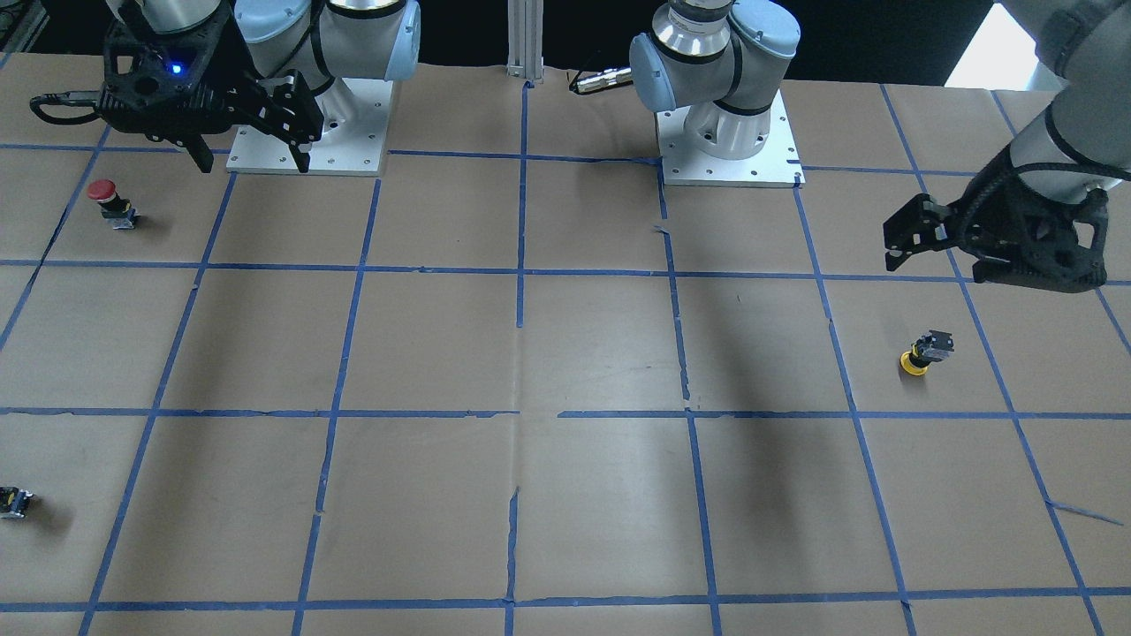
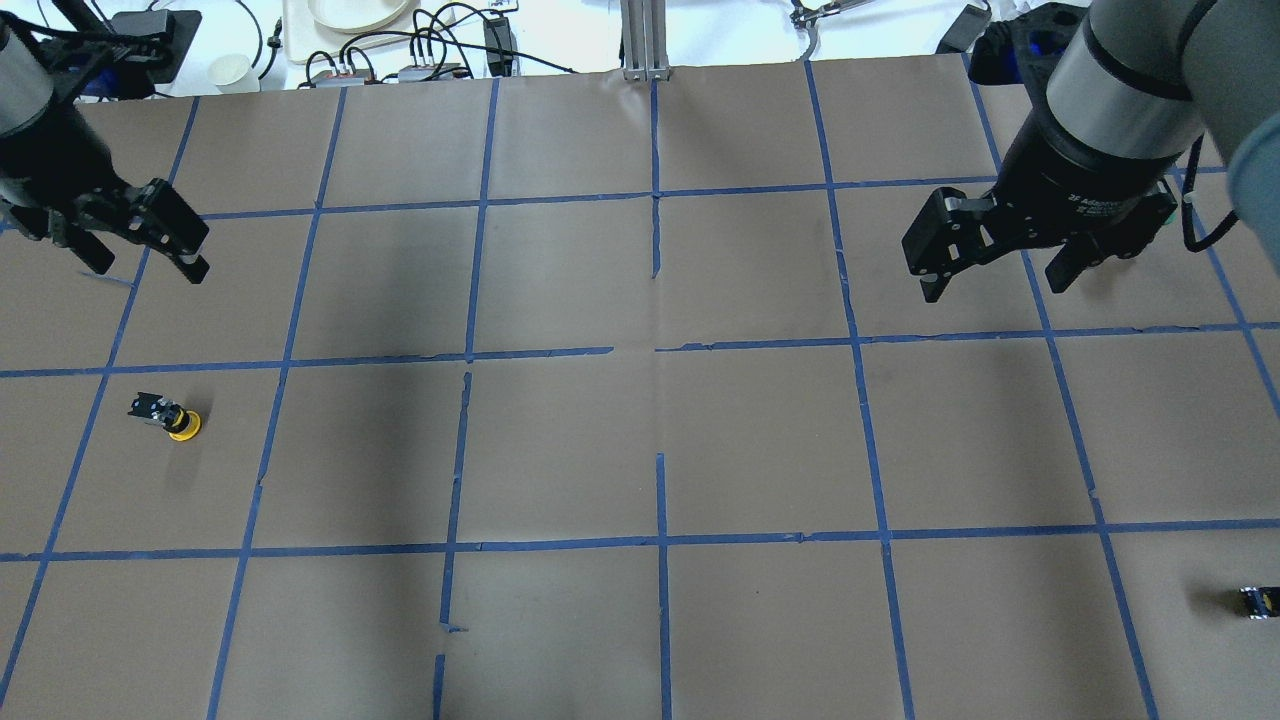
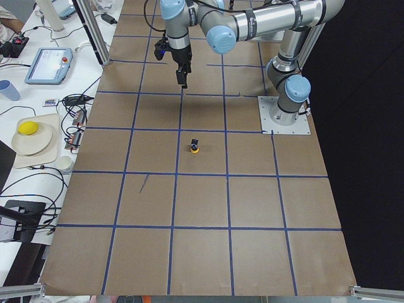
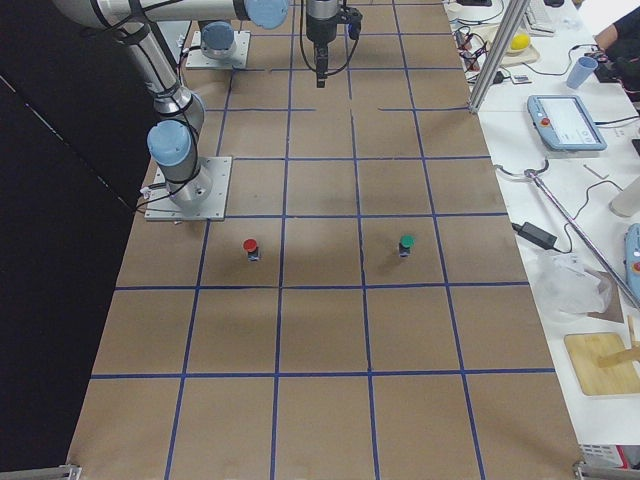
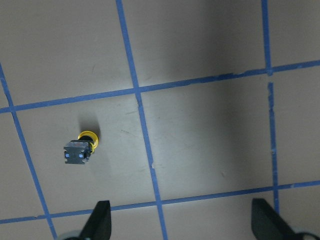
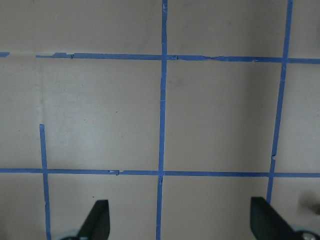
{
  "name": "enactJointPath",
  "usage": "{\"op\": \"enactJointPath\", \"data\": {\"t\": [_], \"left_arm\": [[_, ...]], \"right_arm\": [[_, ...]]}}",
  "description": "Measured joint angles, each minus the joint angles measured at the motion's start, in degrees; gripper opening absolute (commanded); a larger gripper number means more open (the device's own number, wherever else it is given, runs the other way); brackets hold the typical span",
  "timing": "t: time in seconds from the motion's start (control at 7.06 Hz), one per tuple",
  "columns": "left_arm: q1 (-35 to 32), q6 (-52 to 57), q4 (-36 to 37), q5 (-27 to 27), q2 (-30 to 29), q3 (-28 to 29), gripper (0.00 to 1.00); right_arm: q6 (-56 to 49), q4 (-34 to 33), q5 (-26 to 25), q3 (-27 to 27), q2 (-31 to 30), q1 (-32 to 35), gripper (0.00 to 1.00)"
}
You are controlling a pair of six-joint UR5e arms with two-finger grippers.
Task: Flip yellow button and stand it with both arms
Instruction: 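Move the left gripper down toward the yellow button lying on its side, then close the left gripper on the yellow button's base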
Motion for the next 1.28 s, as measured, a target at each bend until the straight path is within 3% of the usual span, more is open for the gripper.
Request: {"op": "enactJointPath", "data": {"t": [0.42, 0.85, 1.28], "left_arm": [[9.89, 16.12, 15.32, -0.48, -2.68, -8.69, 1.00], [15.27, 21.57, 22.23, -1.98, -6.99, -14.01, 1.00], [16.23, 22.75, 33.55, -2.67, -7.81, -21.77, 0.98]], "right_arm": [[0.24, 0.18, -0.39, 0.00, 0.11, -0.05, 1.00], [0.34, 0.32, -0.03, 0.05, 0.06, -0.11, 1.00], [0.41, 0.24, 0.05, 0.08, 0.30, -0.17, 1.00]]}}
